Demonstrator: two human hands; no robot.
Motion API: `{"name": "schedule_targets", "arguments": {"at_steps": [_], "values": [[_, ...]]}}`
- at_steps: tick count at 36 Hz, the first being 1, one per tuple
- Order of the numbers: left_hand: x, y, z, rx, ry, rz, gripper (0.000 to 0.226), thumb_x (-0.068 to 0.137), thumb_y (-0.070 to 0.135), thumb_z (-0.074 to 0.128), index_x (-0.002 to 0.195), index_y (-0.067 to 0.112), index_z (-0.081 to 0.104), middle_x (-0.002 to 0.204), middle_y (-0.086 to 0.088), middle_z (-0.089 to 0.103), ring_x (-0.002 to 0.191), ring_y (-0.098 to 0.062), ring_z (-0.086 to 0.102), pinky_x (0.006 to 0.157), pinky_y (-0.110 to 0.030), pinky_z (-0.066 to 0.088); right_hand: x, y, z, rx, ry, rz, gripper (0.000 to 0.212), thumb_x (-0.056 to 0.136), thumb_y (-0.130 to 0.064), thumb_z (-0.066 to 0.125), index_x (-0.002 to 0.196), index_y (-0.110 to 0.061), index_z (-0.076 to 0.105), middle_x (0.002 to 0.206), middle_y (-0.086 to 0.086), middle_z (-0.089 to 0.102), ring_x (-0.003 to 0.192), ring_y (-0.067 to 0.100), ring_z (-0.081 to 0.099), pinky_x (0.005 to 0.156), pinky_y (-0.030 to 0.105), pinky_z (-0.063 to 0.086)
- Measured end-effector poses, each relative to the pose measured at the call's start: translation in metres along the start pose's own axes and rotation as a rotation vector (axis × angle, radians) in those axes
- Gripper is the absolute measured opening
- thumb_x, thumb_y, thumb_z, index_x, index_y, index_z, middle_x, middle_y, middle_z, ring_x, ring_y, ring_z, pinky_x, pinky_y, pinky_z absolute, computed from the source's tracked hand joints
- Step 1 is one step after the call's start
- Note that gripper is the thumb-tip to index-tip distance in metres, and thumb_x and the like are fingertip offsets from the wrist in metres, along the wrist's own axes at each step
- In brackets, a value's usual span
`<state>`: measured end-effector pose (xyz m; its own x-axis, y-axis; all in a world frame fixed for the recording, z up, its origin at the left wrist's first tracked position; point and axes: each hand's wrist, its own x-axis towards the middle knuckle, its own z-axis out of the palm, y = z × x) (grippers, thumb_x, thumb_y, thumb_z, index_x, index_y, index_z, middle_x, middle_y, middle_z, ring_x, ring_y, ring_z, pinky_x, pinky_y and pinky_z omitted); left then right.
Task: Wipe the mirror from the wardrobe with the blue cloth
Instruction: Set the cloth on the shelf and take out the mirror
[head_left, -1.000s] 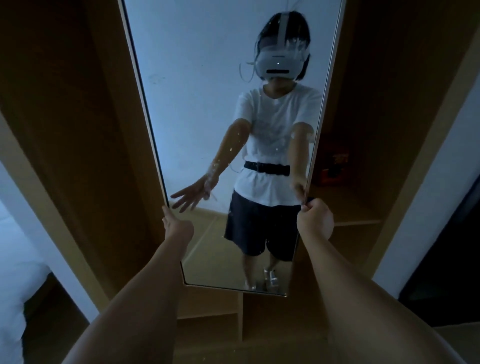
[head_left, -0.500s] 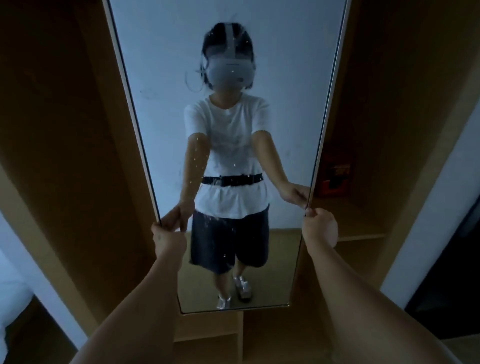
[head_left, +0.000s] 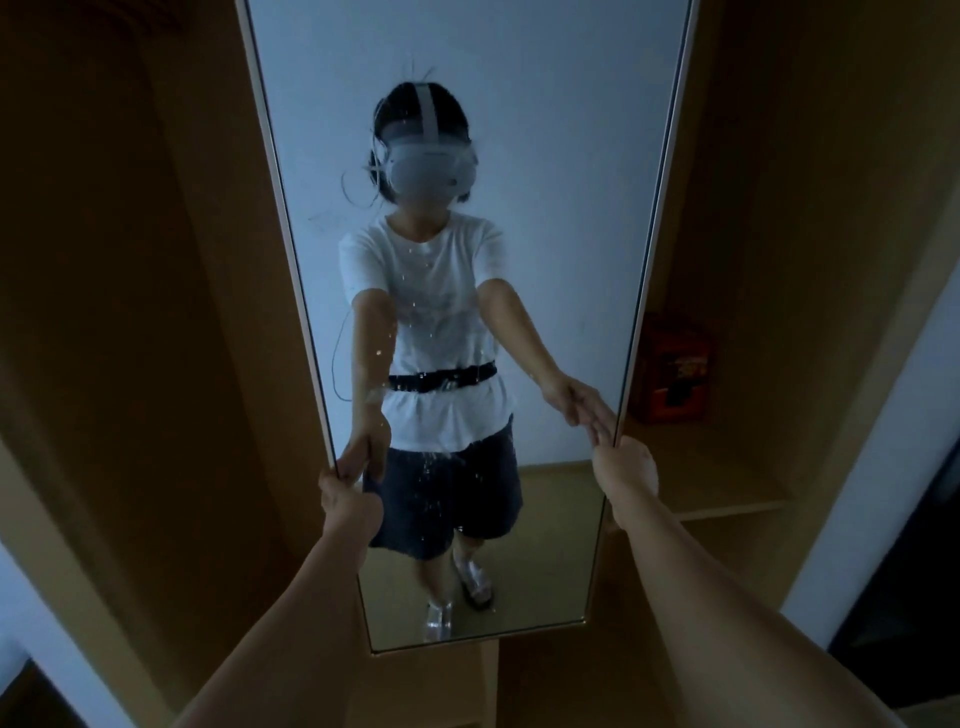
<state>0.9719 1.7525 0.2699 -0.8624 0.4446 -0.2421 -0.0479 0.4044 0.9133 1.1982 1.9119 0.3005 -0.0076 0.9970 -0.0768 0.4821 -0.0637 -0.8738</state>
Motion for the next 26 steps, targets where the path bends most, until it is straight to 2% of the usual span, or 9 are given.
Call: {"name": "schedule_targets", "arguments": {"at_steps": [2,4,7,10,15,17,20,22,26], "values": [[0.004,0.001,0.0,0.007,-0.01,0.003,0.086,0.082,-0.013,0.04,0.148,0.025,0.001,0.153,-0.01,0.018,0.131,-0.04,0.032,0.099,-0.053,0.041,0.005,0.0,0.002,-0.005,-0.033,-0.004,0.049,0.097,-0.033,0.044,0.142,-0.015,0.037,0.134,0.01,0.049,0.079,0.015,0.053,0.05,0.027,0.036],[0.007,0.002,0.0,0.009,-0.017,0.011,0.087,0.081,-0.014,0.04,0.148,0.026,0.001,0.154,-0.009,0.018,0.132,-0.04,0.032,0.098,-0.051,0.043,0.008,0.0,0.003,-0.015,-0.084,-0.02,0.052,0.097,-0.031,0.044,0.146,-0.019,0.031,0.143,0.008,0.042,0.089,0.019,0.054,0.051,0.026,0.036],[0.013,0.003,0.0,0.024,-0.026,0.023,0.088,0.081,-0.015,0.041,0.148,0.026,0.002,0.153,-0.009,0.018,0.129,-0.04,0.034,0.095,-0.05,0.046,0.012,0.001,0.002,-0.041,-0.139,-0.022,0.061,0.094,-0.017,0.045,0.15,-0.02,0.021,0.151,0.007,0.029,0.119,0.028,0.048,0.067,0.031,0.042],[0.017,0.004,0.002,0.025,-0.028,0.033,0.086,0.081,-0.015,0.041,0.147,0.025,0.003,0.154,-0.01,0.018,0.13,-0.04,0.034,0.092,-0.047,0.047,0.015,0.0,0.0,-0.074,-0.181,-0.039,0.067,0.091,-0.01,0.044,0.151,-0.02,0.018,0.154,0.006,0.023,0.129,0.03,0.039,0.083,0.036,0.042],[0.019,0.005,0.009,0.015,0.027,0.046,0.082,0.081,-0.013,0.042,0.145,0.024,0.007,0.15,-0.012,0.024,0.128,-0.041,0.035,0.086,-0.046,0.046,0.021,-0.002,-0.002,-0.164,-0.158,-0.102,0.059,0.091,-0.011,0.043,0.147,-0.017,0.026,0.149,0.009,0.03,0.127,0.03,0.04,0.093,0.042,0.044],[0.016,0.002,0.012,0.029,0.071,0.055,0.077,0.082,-0.011,0.04,0.144,0.024,0.009,0.148,-0.012,0.027,0.124,-0.041,0.04,0.079,-0.044,0.047,0.023,0.002,-0.005,-0.227,-0.133,-0.148,0.052,0.091,-0.011,0.042,0.143,-0.015,0.035,0.141,0.01,0.039,0.12,0.029,0.046,0.089,0.04,0.046],[0.014,-0.002,0.017,0.036,0.137,0.057,0.069,0.084,-0.006,0.039,0.142,0.021,0.013,0.148,-0.012,0.029,0.121,-0.042,0.042,0.082,-0.047,0.046,0.031,0.01,-0.014,-0.329,-0.087,-0.198,0.039,0.092,-0.012,0.044,0.13,-0.017,0.051,0.125,0.007,0.054,0.105,0.025,0.055,0.083,0.04,0.051],[0.012,-0.002,0.02,0.06,0.183,0.061,0.064,0.087,-0.002,0.039,0.142,0.018,0.014,0.148,-0.013,0.03,0.122,-0.043,0.042,0.083,-0.049,0.043,0.04,0.017,-0.021,-0.392,-0.086,-0.188,0.042,0.093,-0.012,0.044,0.134,-0.021,0.049,0.13,0.007,0.051,0.111,0.026,0.053,0.087,0.041,0.051],[0.008,0.0,0.025,0.065,0.265,0.057,0.064,0.087,-0.002,0.041,0.142,0.017,0.016,0.144,-0.017,0.034,0.118,-0.044,0.045,0.072,-0.042,0.04,0.061,0.034,-0.035,-0.509,-0.125,-0.164,0.05,0.093,-0.011,0.044,0.142,-0.024,0.041,0.137,0.008,0.048,0.119,0.028,0.049,0.092,0.043,0.049]]}}
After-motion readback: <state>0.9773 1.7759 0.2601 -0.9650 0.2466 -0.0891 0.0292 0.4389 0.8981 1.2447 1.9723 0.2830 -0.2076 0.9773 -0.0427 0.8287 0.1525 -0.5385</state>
